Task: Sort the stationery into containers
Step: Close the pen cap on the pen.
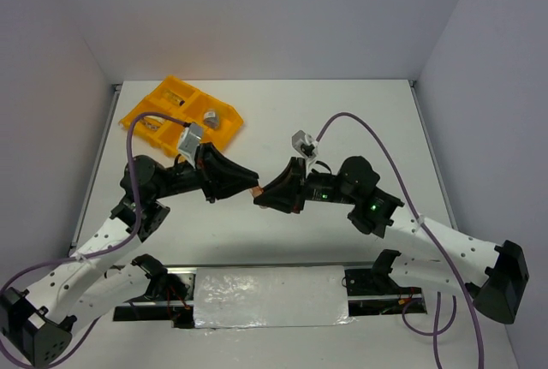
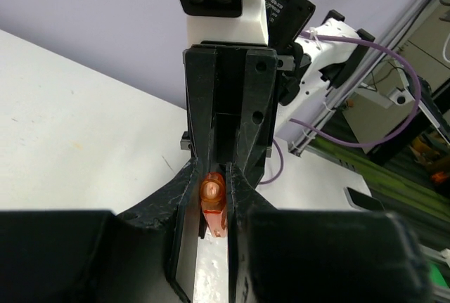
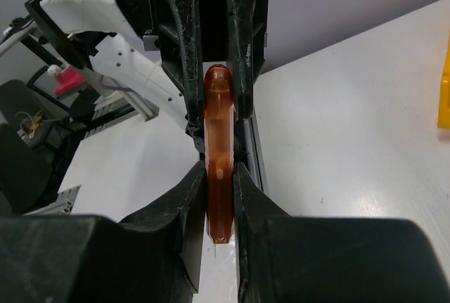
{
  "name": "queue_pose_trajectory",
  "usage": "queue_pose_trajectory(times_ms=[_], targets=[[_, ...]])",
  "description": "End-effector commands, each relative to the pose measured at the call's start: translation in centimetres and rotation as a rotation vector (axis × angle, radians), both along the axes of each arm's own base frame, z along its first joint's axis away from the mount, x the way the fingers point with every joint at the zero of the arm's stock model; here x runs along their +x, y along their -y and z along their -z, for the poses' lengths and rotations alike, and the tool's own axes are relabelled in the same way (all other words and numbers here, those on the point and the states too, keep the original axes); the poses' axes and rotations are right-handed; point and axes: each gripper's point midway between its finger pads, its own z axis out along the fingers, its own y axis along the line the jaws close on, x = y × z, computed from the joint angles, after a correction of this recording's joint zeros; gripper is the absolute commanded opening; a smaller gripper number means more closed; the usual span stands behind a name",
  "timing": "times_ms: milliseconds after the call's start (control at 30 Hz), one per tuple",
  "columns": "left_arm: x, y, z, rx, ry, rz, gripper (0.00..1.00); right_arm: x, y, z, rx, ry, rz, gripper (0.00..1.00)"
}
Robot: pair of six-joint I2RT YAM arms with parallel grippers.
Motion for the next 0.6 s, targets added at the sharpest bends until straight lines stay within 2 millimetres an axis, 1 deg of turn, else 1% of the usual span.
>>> queue_pose_trajectory(times_ms=[0, 33, 67, 133, 167, 200, 233, 300, 333, 400, 433, 533, 567], targets=[[-0.2, 0.1, 1.9, 0.042, -0.005, 0.018, 0.0, 0.1, 0.1, -8.2, 0.183, 0.16, 0.014, 0.03], [-0.1, 0.1, 2.1, 0.046, -0.008, 0.013, 0.0, 0.1, 0.1, -8.8, 0.189, 0.169, 0.017, 0.03], [0.0, 0.1, 2.5, 0.059, -0.016, 0.009, 0.0, 0.3, 0.0, -10.0, 0.202, 0.183, 0.019, 0.03], [-0.1, 0.1, 3.0, 0.068, -0.024, 0.008, 0.0, 0.7, -0.3, -11.0, 0.201, 0.194, 0.033, 0.02], [-0.1, 0.1, 3.1, 0.071, -0.024, 0.006, 0.0, 0.9, -0.5, -12.4, 0.217, 0.209, 0.039, 0.0], [-0.2, 0.0, 3.3, 0.074, -0.027, 0.003, 0.0, 1.3, -0.6, -13.0, 0.219, 0.212, 0.052, 0.0], [-0.1, 0.0, 3.5, 0.078, -0.022, -0.002, 0.0, 1.7, -0.7, -14.2, 0.231, 0.218, 0.062, 0.0], [-0.1, 0.0, 3.9, 0.087, -0.032, -0.014, 0.0, 2.1, -0.8, -15.5, 0.248, 0.23, 0.078, 0.0], [-0.1, 0.0, 4.0, 0.091, -0.029, -0.017, 0.0, 2.2, -1.0, -16.9, 0.268, 0.241, 0.078, 0.0], [0.1, 0.0, 4.5, 0.104, -0.044, -0.029, 0.0, 2.4, -1.0, -18.2, 0.29, 0.245, 0.081, 0.0], [0.0, 0.1, 4.6, 0.107, -0.042, -0.03, 0.0, 2.6, -1.2, -19.6, 0.308, 0.252, 0.082, 0.0], [0.0, 0.4, 5.3, 0.113, -0.058, -0.026, 0.0, 2.8, -1.4, -21.4, 0.331, 0.258, 0.079, 0.0], [-0.1, 0.4, 5.6, 0.115, -0.062, -0.021, 0.0, 2.8, -1.2, -21.7, 0.339, 0.252, 0.078, 0.0]])
